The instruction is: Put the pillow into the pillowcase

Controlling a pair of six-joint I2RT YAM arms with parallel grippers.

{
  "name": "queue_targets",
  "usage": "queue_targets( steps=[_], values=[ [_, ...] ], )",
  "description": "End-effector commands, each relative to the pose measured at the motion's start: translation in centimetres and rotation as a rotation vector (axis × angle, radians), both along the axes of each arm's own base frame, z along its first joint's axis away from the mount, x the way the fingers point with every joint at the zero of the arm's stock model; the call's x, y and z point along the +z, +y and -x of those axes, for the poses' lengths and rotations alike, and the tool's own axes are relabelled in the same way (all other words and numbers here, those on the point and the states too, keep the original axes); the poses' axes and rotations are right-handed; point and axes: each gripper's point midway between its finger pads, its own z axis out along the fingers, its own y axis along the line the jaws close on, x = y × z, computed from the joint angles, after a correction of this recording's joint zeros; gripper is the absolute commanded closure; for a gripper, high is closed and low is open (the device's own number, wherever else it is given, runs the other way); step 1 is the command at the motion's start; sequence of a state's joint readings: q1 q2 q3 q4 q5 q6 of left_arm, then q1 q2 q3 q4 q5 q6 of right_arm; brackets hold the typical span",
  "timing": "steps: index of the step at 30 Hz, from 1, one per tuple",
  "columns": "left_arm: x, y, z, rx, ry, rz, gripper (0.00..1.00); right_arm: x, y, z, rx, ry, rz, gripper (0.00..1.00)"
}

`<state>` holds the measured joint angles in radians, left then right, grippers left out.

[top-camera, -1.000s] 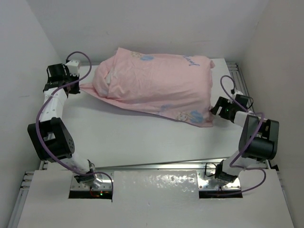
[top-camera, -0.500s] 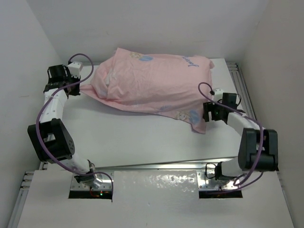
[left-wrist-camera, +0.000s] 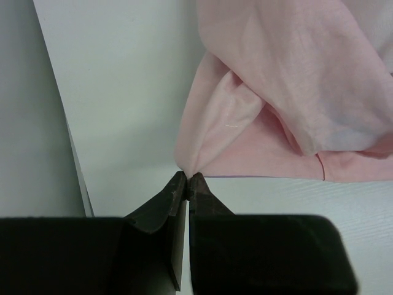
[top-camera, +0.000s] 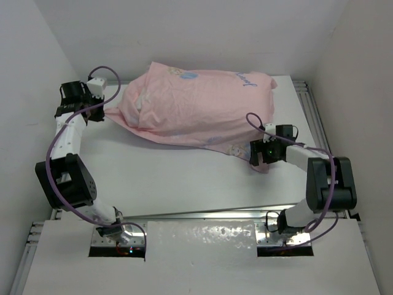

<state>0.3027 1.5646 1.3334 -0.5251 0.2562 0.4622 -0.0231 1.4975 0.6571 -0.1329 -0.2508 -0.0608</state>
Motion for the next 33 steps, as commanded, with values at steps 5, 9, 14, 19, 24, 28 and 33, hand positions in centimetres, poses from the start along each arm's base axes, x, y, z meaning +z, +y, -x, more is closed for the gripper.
queue_targets(
  steps=[5, 9, 14, 19, 24, 28, 33],
  values=[
    [3.0, 0.1, -0.1, 0.0, -0.068, -0.003, 1.0, -0.2, 3.7, -1.9, -0.046, -0.055, -0.171, 0.6],
    [5.8, -1.2, 0.1, -0.036, -0.126, 0.034, 1.0, 1.2, 2.3, -2.1, -0.124, -0.041, -0.107, 1.0],
    [15.7, -2.8, 0.4, -0.07, -0.316, 0.072, 1.0, 15.4, 3.5, -5.3, -0.1, -0.395, -0.231, 1.0],
    [24.8, -4.0, 1.9, -0.094, -0.464, 0.068, 1.0, 33.2, 3.2, -6.1, -0.111, -0.805, -0.328, 1.0],
    [37.7, -3.5, 5.7, -0.034, -0.728, -0.076, 1.0, 43.8, 0.4, -5.3, -0.175, -1.031, -0.281, 1.0],
    [45.3, -2.8, 10.9, 0.071, -0.937, -0.204, 1.0, 49.8, 0.0, -3.6, -0.185, -1.184, -0.285, 1.0],
    [44.2, -1.8, 12.5, 0.123, -0.898, -0.287, 1.0, 50.0, -0.2, -3.2, -0.197, -1.18, -0.287, 1.0]
  ],
)
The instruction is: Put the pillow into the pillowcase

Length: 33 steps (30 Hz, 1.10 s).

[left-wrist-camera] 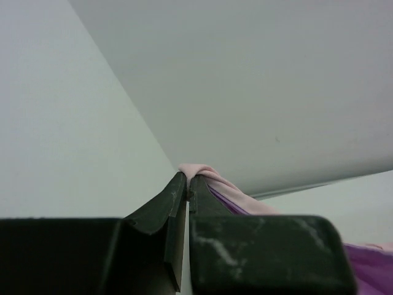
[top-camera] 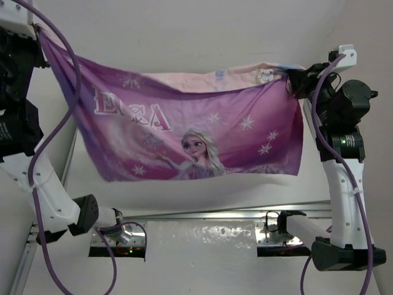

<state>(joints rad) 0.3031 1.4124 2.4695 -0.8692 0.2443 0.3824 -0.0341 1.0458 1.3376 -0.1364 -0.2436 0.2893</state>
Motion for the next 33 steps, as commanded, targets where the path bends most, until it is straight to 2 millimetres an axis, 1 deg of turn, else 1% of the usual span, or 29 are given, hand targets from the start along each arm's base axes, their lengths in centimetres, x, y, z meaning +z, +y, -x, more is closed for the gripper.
queue_targets(
  steps=[1, 2, 5, 6, 7, 9, 11, 13, 14, 15, 16, 17, 18, 19, 20, 21, 22, 23, 24, 25, 26, 27, 28, 29, 30, 31, 32, 33],
  values=[
    [-0.3, 2.2, 0.5, 0.118, 0.003, -0.037, 1.0, 4.4, -0.8, 1.3, -0.043, -0.14, -0.018, 1.0],
    [-0.5, 2.4, 0.7, 0.131, 0.007, -0.037, 1.0, 4.7, -0.5, 2.0, -0.031, -0.154, -0.022, 1.0],
    [-0.7, 3.4, 1.6, 0.198, 0.016, -0.046, 1.0, 4.6, -0.5, 3.2, -0.03, -0.15, -0.032, 1.0],
    [-0.9, 3.8, 1.9, 0.228, 0.024, -0.045, 1.0, 4.7, -0.6, 4.1, -0.037, -0.15, -0.035, 1.0],
    [-1.0, 4.1, 2.1, 0.244, 0.03, -0.05, 1.0, 4.5, -0.7, 4.5, -0.044, -0.145, -0.041, 1.0],
    [-1.8, 5.1, 2.2, 0.298, 0.057, -0.049, 1.0, 3.6, -0.8, 5.3, -0.053, -0.111, -0.053, 1.0],
    [-2.6, 5.8, 1.8, 0.326, 0.081, -0.049, 1.0, 2.7, -0.7, 5.4, -0.048, -0.073, -0.079, 1.0],
    [-4.2, 6.5, 0.6, 0.34, 0.122, -0.04, 1.0, 0.3, -0.4, 4.9, -0.035, -0.002, -0.096, 1.0],
    [-4.6, 6.6, -0.1, 0.338, 0.128, -0.037, 1.0, -0.5, -0.4, 4.6, -0.037, 0.021, -0.102, 1.0],
    [-5.1, 6.8, -0.7, 0.333, 0.14, -0.034, 1.0, -1.2, -0.7, 3.9, -0.054, 0.043, -0.106, 1.0],
    [-5.6, 6.9, -1.4, 0.329, 0.15, -0.031, 1.0, -1.8, -0.9, 3.4, -0.065, 0.06, -0.11, 1.0],
    [-6.8, 7.3, -3.0, 0.322, 0.172, -0.026, 1.0, -2.0, -1.1, 2.8, -0.079, 0.066, -0.115, 1.0],
    [-7.5, 7.5, -3.9, 0.318, 0.181, -0.015, 1.0, -2.3, -1.3, 2.1, -0.088, 0.078, -0.125, 1.0],
    [-9.0, 7.7, -5.2, 0.307, 0.209, -0.004, 1.0, -3.5, -1.7, 0.2, -0.111, 0.12, -0.132, 1.0],
    [-9.8, 8.2, -7.2, 0.3, 0.214, 0.012, 1.0, -2.6, -1.8, -0.8, -0.115, 0.112, -0.135, 1.0],
    [-10.6, 8.4, -8.5, 0.292, 0.226, 0.024, 1.0, -4.8, -2.0, -3.7, -0.123, 0.185, -0.14, 1.0],
    [-12.3, 9.1, -11.2, 0.282, 0.262, 0.042, 1.0, -2.9, -1.9, -5.0, -0.118, 0.16, -0.145, 1.0],
    [-13.1, 9.4, -12.9, 0.274, 0.269, 0.071, 1.0, -2.9, -1.9, -6.5, -0.117, 0.178, -0.163, 1.0],
    [-12.0, 9.5, -14.0, 0.266, 0.238, 0.084, 1.0, -5.9, -2.1, -10.3, -0.127, 0.261, -0.172, 1.0],
    [-15.5, 10.6, -17.9, 0.258, 0.306, 0.115, 1.0, -3.6, -2.2, -12.0, -0.129, 0.222, -0.19, 1.0],
    [-16.9, 10.8, -19.8, 0.255, 0.32, 0.158, 1.0, -3.8, -2.5, -13.9, -0.142, 0.233, -0.212, 1.0],
    [-17.7, 11.0, -21.4, 0.25, 0.324, 0.175, 1.0, -4.6, -2.7, -16.0, -0.157, 0.256, -0.222, 0.98],
    [-20.3, 11.1, -25.0, 0.248, 0.345, 0.195, 1.0, -6.2, -3.6, -20.3, -0.206, 0.296, -0.229, 0.94],
    [-22.0, 11.3, -26.6, 0.259, 0.357, 0.203, 1.0, -6.9, -4.1, -22.4, -0.233, 0.308, -0.235, 0.93],
    [-23.4, 11.1, -28.2, 0.267, 0.36, 0.205, 1.0, -8.1, -4.6, -24.4, -0.262, 0.327, -0.236, 0.79],
    [-26.6, 11.1, -30.8, 0.304, 0.373, 0.21, 1.0, -9.7, -5.7, -27.7, -0.317, 0.331, -0.235, 0.64],
    [-28.3, 11.2, -31.9, 0.33, 0.38, 0.214, 1.0, -10.3, -6.0, -28.9, -0.335, 0.322, -0.221, 0.5],
    [-29.2, 11.2, -32.8, 0.351, 0.372, 0.22, 0.96, -10.9, -6.4, -29.5, -0.358, 0.319, -0.213, 0.4]
  ],
)
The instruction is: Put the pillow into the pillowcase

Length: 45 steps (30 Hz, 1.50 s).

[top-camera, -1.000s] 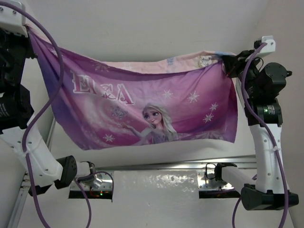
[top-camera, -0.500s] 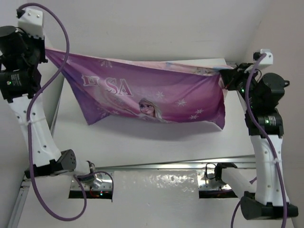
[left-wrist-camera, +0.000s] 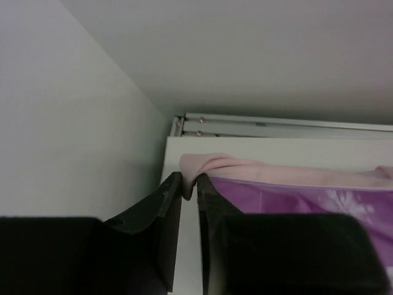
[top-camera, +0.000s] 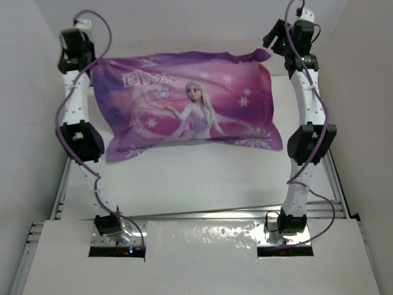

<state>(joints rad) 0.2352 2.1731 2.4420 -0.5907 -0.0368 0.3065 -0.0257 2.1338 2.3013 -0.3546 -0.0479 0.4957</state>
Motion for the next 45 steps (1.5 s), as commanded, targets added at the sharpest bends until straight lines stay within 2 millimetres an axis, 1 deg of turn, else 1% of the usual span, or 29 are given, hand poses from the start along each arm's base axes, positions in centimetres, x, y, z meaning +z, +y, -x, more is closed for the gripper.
queue_targets(
  steps=[1, 2, 3, 5, 6, 7, 9, 12, 14, 15, 17, 18, 19, 20, 21, 23, 25, 28, 30, 31, 36, 38, 39, 40, 41, 42, 43, 44, 45],
  values=[
    [-4.2, 1.8, -4.2, 0.178, -0.045, -0.015, 0.82, -0.9, -3.5, -2.7, -0.165, -0.026, 0.039, 0.23],
    [-5.6, 1.8, -4.7, 0.19, -0.024, -0.01, 0.66, -0.8, -3.3, -2.2, -0.142, -0.029, 0.055, 0.15],
    [-7.1, 2.1, -5.1, 0.205, 0.001, -0.008, 0.33, -4.1, -2.8, -1.6, -0.118, 0.039, 0.064, 0.05],
    [-8.9, 2.1, -4.1, 0.195, 0.056, 0.026, 0.12, -4.5, -1.8, 1.0, -0.072, 0.058, 0.108, 0.01],
    [-10.5, 2.0, -4.0, 0.198, 0.087, 0.036, 0.04, -2.5, -1.6, 1.7, -0.06, 0.024, 0.123, 0.01],
    [-9.0, 2.0, -3.1, 0.18, 0.069, 0.067, 0.0, -5.7, -1.4, 3.1, -0.041, 0.114, 0.133, 0.01],
    [-7.7, 1.9, -1.3, 0.137, 0.076, 0.132, 0.0, -8.9, -1.2, 6.7, -0.013, 0.222, 0.14, 0.01],
    [-8.7, 0.2, 3.5, 0.024, 0.182, 0.283, 0.0, -14.1, -2.3, 11.5, -0.052, 0.313, 0.144, 0.01],
    [-9.8, -1.1, 6.4, -0.04, 0.24, 0.314, 0.02, -16.5, -3.9, 13.4, -0.106, 0.336, 0.078, 0.02],
    [-10.9, -3.1, 9.3, -0.104, 0.293, 0.34, 0.12, -19.4, -3.2, 15.5, -0.057, 0.385, 0.021, 0.09],
    [-12.6, -5.4, 12.4, -0.235, 0.362, 0.32, 0.34, -20.4, -3.4, 16.1, 0.003, 0.332, -0.072, 0.2],
    [-14.0, -8.1, 15.1, -0.355, 0.404, 0.342, 0.38, -23.1, -2.6, 17.9, 0.053, 0.355, -0.092, 0.3],
    [-15.5, -8.8, 17.1, -0.448, 0.465, 0.263, 0.4, -23.0, -2.1, 17.8, 0.131, 0.302, -0.046, 0.31],
    [-18.7, -9.6, 19.7, -0.47, 0.549, 0.263, 0.41, -24.1, -2.2, 18.3, 0.141, 0.321, -0.015, 0.3],
    [-18.5, -8.8, 20.5, -0.457, 0.547, 0.144, 0.39, -25.2, -2.2, 18.9, 0.151, 0.353, -0.001, 0.16],
    [-21.3, -7.8, 22.4, -0.41, 0.584, 0.054, 0.25, -27.4, -2.4, 18.8, 0.172, 0.381, 0.037, 0.06],
    [-23.5, -7.8, 23.5, -0.407, 0.616, 0.047, 0.18, -28.1, -2.3, 18.4, 0.198, 0.378, 0.055, 0.04],
    [-25.2, -8.0, 22.7, -0.383, 0.62, 0.023, 0.13, -29.2, -2.5, 17.2, 0.211, 0.379, 0.071, 0.02],
    [-25.7, -8.2, 21.0, -0.37, 0.576, 0.026, 0.11, -29.2, -2.9, 15.8, 0.204, 0.366, 0.089, 0.01],
    [-26.2, -8.6, 20.1, -0.372, 0.556, 0.023, 0.0, -30.0, -3.4, 15.1, 0.186, 0.391, 0.092, 0.01],
    [-28.4, -9.3, 17.8, -0.334, 0.533, 0.081, 0.0, -32.2, -3.6, 13.6, 0.171, 0.432, 0.058, 0.04],
    [-29.1, -8.9, 16.8, -0.307, 0.524, 0.087, 0.06, -32.1, -3.2, 13.2, 0.178, 0.389, 0.047, 0.15],
    [-29.2, -8.9, 16.6, -0.294, 0.523, 0.097, 0.21, -32.1, -2.9, 13.1, 0.178, 0.375, 0.034, 0.22],
    [-29.1, -8.7, 16.0, -0.291, 0.52, 0.098, 0.34, -31.7, -2.9, 13.1, 0.175, 0.357, 0.028, 0.46],
    [-29.1, -8.8, 16.1, -0.292, 0.536, 0.109, 0.51, -32.1, -2.7, 13.5, 0.17, 0.358, 0.014, 0.61],
    [-29.0, -8.9, 16.0, -0.298, 0.541, 0.117, 0.79, -31.0, -2.8, 13.3, 0.16, 0.321, 0.006, 0.85],
    [-28.2, -8.7, 15.7, -0.305, 0.535, 0.117, 0.92, -30.5, -2.8, 13.5, 0.148, 0.309, 0.006, 1.0],
    [-27.4, -9.0, 16.1, -0.323, 0.537, 0.13, 1.0, -30.6, -2.7, 14.3, 0.146, 0.298, 0.005, 1.0],
    [-26.7, -9.1, 16.2, -0.333, 0.525, 0.134, 1.0, -28.9, -2.5, 14.6, 0.156, 0.258, 0.009, 1.0]
  ],
)
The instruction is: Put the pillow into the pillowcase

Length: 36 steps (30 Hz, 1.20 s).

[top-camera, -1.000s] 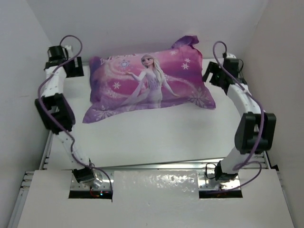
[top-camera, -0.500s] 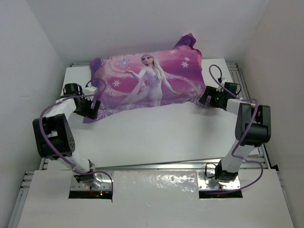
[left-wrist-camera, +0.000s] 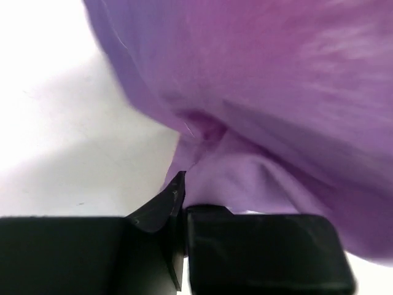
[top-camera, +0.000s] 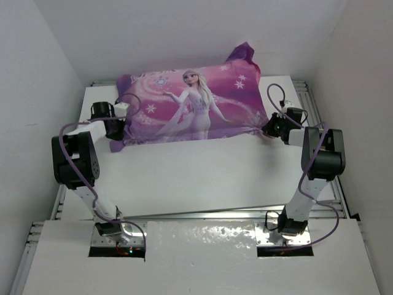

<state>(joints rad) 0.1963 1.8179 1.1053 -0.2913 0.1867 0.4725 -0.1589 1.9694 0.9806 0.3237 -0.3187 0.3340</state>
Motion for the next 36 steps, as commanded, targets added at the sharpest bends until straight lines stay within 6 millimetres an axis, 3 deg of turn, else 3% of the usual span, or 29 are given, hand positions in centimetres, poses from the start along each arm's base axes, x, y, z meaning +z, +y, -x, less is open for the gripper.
queue_targets(
  steps=[1, 2, 3, 4, 5, 6, 8, 9, 12, 14, 15, 16, 17, 18, 19, 23, 25, 27, 28, 29, 30, 31, 32, 33, 34, 36],
  values=[
    [6.4, 0.2, -1.6, -0.018, -0.146, 0.027, 1.0, 5.0, -0.2, 0.3, -0.021, -0.169, 0.002, 1.0],
    [7.4, 0.3, -1.1, -0.02, -0.156, 0.03, 1.0, 6.0, -0.2, 0.8, -0.026, -0.191, -0.003, 1.0],
    [9.2, 0.4, -0.9, -0.021, -0.184, 0.031, 1.0, 9.5, 0.0, 1.4, -0.037, -0.267, -0.019, 1.0],
    [12.1, 0.4, 0.3, -0.026, -0.221, 0.05, 1.0, 9.9, 0.3, 3.0, -0.037, -0.289, -0.022, 1.0],
    [14.0, 0.5, 0.7, -0.03, -0.253, 0.051, 1.0, 11.6, 0.4, 3.6, -0.045, -0.337, -0.027, 1.0],
    [17.3, 0.8, 0.5, -0.036, -0.319, 0.036, 1.0, 16.0, 0.2, 4.3, -0.07, -0.445, -0.009, 1.0],
    [22.3, 0.8, 1.8, -0.047, -0.384, -0.006, 1.0, 19.2, -0.3, 5.4, -0.111, -0.503, -0.004, 1.0],
    [26.3, 1.1, 1.5, -0.05, -0.453, -0.037, 1.0, 22.6, -0.3, 6.0, -0.12, -0.579, 0.013, 1.0],
    [28.7, 1.5, 2.3, -0.033, -0.462, -0.073, 1.0, 25.8, -1.9, 6.1, -0.179, -0.611, 0.084, 1.0],
    [27.8, 2.0, 2.9, -0.026, -0.428, -0.102, 1.0, 23.3, -2.7, 6.6, -0.222, -0.505, 0.104, 1.0],
    [26.2, 2.1, 3.6, -0.019, -0.381, -0.107, 1.0, 22.1, -3.2, 7.0, -0.255, -0.456, 0.102, 1.0],
    [24.8, 2.4, 4.8, -0.017, -0.314, -0.125, 1.0, 19.7, -3.4, 8.1, -0.285, -0.369, 0.098, 1.0],
    [22.3, 2.3, 6.1, -0.022, -0.235, -0.122, 1.0, 18.6, -3.3, 8.7, -0.303, -0.336, 0.075, 1.0],
    [21.2, 2.4, 7.2, -0.023, -0.189, -0.132, 1.0, 17.4, -3.1, 9.4, -0.317, -0.309, 0.055, 1.0],
    [19.7, 2.8, 8.6, -0.009, -0.121, -0.156, 1.0, 14.7, -3.1, 10.8, -0.339, -0.258, 0.041, 1.0],
    [14.9, 3.4, 13.2, 0.013, 0.07, -0.204, 1.0, 11.6, -3.4, 14.2, -0.46, -0.214, -0.011, 1.0],
    [14.1, 3.8, 15.0, 0.041, 0.136, -0.225, 1.0, 9.7, -3.5, 16.0, -0.503, -0.149, -0.013, 0.95],
    [13.1, 4.3, 16.9, 0.075, 0.211, -0.257, 1.0, 10.2, -4.6, 17.2, -0.581, -0.167, 0.002, 0.8],
    [12.8, 4.9, 18.2, 0.103, 0.26, -0.292, 1.0, 9.4, -5.0, 18.3, -0.616, -0.147, 0.016, 0.66],
    [12.5, 5.2, 19.0, 0.117, 0.29, -0.31, 1.0, 9.8, -5.6, 18.6, -0.663, -0.17, 0.016, 0.33],
    [12.0, 5.4, 19.9, 0.127, 0.327, -0.328, 0.95, 11.1, -7.0, 19.4, -0.75, -0.223, 0.045, 0.25],
    [11.8, 5.9, 21.2, 0.134, 0.38, -0.362, 0.82, 11.4, -7.6, 20.0, -0.789, -0.238, 0.054, 0.19],
    [11.5, 5.9, 22.1, 0.129, 0.417, -0.373, 0.42, 12.4, -8.1, 20.2, -0.818, -0.276, 0.059, 0.14],
    [11.4, 6.3, 23.5, 0.134, 0.477, -0.407, 0.17, 14.1, -9.0, 20.6, -0.867, -0.341, 0.072, 0.08],
    [11.5, 6.7, 24.2, 0.136, 0.505, -0.436, 0.01, 15.3, -9.3, 20.6, -0.886, -0.385, 0.074, 0.06],
    [12.1, 7.5, 26.1, 0.15, 0.578, -0.501, 0.0, 17.6, -10.0, 20.7, -0.905, -0.447, 0.103, 0.01]
  ],
)
